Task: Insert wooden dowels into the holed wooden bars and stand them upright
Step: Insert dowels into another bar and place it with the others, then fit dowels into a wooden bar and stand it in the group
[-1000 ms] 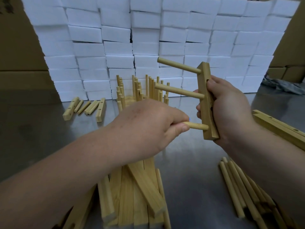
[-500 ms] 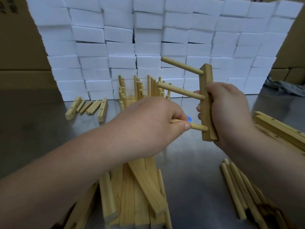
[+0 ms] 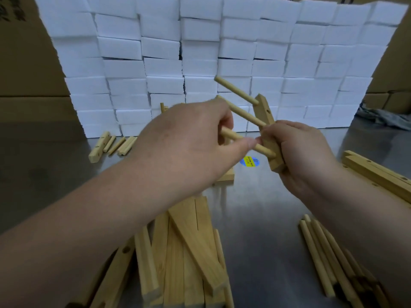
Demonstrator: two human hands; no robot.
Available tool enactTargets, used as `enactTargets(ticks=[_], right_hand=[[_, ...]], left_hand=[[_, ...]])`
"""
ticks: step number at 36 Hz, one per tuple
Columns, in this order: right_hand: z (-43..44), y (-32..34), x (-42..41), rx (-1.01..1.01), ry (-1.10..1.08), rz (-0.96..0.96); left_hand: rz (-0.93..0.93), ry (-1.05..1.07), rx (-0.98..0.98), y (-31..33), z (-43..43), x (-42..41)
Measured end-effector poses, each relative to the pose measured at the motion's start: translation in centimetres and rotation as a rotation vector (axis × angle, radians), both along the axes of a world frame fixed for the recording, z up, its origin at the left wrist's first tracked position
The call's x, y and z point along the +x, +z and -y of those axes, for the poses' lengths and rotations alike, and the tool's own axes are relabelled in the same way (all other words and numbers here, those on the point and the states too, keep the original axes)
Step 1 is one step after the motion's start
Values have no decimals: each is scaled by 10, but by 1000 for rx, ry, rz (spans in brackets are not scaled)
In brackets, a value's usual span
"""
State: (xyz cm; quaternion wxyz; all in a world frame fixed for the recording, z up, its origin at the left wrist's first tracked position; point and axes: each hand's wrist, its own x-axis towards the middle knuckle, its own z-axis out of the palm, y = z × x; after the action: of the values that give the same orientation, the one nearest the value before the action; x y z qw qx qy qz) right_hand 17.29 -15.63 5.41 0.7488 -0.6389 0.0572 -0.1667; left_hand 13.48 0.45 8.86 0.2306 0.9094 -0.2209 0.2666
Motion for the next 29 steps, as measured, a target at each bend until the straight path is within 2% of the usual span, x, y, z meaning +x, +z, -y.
enactTargets(ticks=[6, 13, 29], right_hand=[[14, -9, 16, 59, -73, -166], [27, -26, 40, -140, -105, -441], [12, -38, 77, -424, -41, -583]], left_hand=[[26, 50, -146, 6, -11, 7], [31, 117, -146, 11, -18, 16], [28, 101, -115, 10, -17, 12]])
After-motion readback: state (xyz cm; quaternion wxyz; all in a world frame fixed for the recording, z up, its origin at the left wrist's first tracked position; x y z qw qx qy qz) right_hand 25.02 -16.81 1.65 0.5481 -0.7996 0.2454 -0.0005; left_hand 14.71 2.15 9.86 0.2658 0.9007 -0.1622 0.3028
